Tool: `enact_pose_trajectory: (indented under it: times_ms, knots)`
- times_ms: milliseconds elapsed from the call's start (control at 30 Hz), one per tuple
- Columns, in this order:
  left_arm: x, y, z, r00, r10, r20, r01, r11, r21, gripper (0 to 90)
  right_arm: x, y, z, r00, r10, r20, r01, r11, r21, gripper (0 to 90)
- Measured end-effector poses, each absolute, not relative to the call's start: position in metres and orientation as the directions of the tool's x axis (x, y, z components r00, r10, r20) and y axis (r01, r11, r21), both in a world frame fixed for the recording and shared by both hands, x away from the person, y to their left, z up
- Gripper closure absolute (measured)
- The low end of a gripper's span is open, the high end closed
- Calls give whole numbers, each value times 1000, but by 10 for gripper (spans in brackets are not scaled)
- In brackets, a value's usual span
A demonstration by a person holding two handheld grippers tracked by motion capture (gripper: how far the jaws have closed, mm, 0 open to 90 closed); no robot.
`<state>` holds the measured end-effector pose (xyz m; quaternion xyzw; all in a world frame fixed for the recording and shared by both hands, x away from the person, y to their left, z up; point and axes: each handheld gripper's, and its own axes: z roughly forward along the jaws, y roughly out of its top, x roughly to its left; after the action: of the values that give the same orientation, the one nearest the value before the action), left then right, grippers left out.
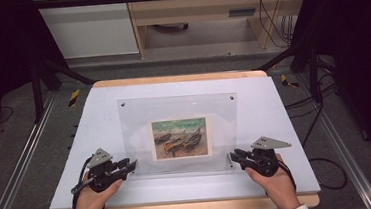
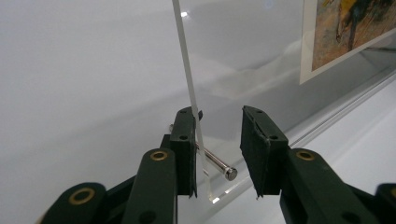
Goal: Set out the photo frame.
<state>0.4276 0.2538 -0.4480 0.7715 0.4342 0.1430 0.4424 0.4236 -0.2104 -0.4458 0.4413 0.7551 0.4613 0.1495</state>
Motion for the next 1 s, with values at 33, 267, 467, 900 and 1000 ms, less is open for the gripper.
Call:
enact_pose_trajectory:
  times_ms: [33,267,467,900,1000]
  knots:
    - [427,254,-448,583,796,-162,543,-234,806,657,423,-210,-446,-564,805,181,530,185,828,735]
    - [425,253,-448,585,796,-153,546,-247,801,657,420,-210,-446,-565,805,180,532,189,825,737]
    - [423,253,-449,588,796,-147,548,-258,796,658,417,-210,-447,-564,806,182,540,193,819,738]
    - [420,252,-450,596,791,-137,546,-275,791,665,414,-211,-448,-570,802,180,540,201,817,739]
    - [418,251,-450,598,791,-133,547,-281,788,666,413,-210,-448,-568,803,181,543,200,815,738]
